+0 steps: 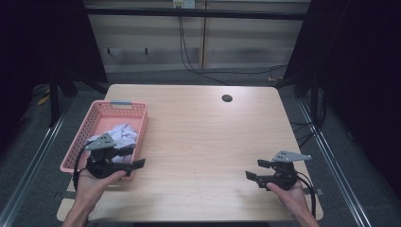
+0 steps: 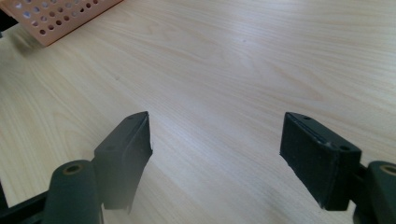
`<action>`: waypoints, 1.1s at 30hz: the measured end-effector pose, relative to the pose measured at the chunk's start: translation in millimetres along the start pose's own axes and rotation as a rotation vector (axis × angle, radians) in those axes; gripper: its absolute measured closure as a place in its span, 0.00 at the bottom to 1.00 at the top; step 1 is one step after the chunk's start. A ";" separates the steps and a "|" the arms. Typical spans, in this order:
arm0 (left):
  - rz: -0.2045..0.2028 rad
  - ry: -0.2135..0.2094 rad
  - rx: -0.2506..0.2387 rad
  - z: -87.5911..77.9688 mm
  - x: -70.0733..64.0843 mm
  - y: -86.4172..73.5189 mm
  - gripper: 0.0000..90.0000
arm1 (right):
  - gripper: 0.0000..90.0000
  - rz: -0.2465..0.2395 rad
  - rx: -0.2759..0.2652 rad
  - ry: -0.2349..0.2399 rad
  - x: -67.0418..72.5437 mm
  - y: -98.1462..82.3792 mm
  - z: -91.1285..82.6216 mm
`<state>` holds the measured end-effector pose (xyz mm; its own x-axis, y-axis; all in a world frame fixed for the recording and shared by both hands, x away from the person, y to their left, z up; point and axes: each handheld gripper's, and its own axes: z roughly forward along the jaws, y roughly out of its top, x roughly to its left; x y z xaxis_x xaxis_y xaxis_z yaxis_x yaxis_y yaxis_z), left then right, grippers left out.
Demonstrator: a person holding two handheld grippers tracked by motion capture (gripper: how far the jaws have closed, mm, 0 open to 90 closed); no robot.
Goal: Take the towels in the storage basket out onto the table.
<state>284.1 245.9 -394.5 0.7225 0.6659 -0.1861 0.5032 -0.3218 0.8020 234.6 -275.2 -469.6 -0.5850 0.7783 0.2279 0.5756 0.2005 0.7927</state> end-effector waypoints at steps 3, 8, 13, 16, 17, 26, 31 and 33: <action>-0.004 0.038 0.023 -8.7 16.4 6.5 0.32 | 0.27 -0.001 0.006 0.004 0.7 -0.1 0.8; -0.031 0.081 0.057 -19.9 39.1 9.9 0.29 | 0.27 -0.005 0.008 0.001 0.7 0.1 1.6; -0.057 0.124 0.091 -27.2 63.4 9.3 0.23 | 0.27 -0.004 0.000 0.005 1.6 0.7 2.0; -0.057 0.168 0.127 -25.9 78.5 10.1 0.18 | 0.27 -0.008 0.009 0.009 2.2 0.4 3.4; -0.058 0.164 0.139 -24.1 81.4 10.1 0.18 | 0.27 -0.007 0.008 0.011 2.5 0.6 3.4; -0.042 0.111 0.293 1.2 95.7 7.4 0.18 | 0.29 -0.006 0.014 0.018 1.8 0.7 4.3; -0.052 0.139 0.432 19.7 99.7 4.0 0.17 | 0.29 -0.010 0.019 0.024 2.2 0.4 4.6; -0.061 0.132 0.474 27.1 101.1 2.8 0.16 | 0.29 -0.008 0.018 0.027 2.1 0.4 4.9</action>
<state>371.4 294.1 -426.4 0.6343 0.7627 -0.1263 0.7249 -0.5299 0.4402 236.4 -270.5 -471.5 -0.6048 0.7604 0.2367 0.5810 0.2180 0.7842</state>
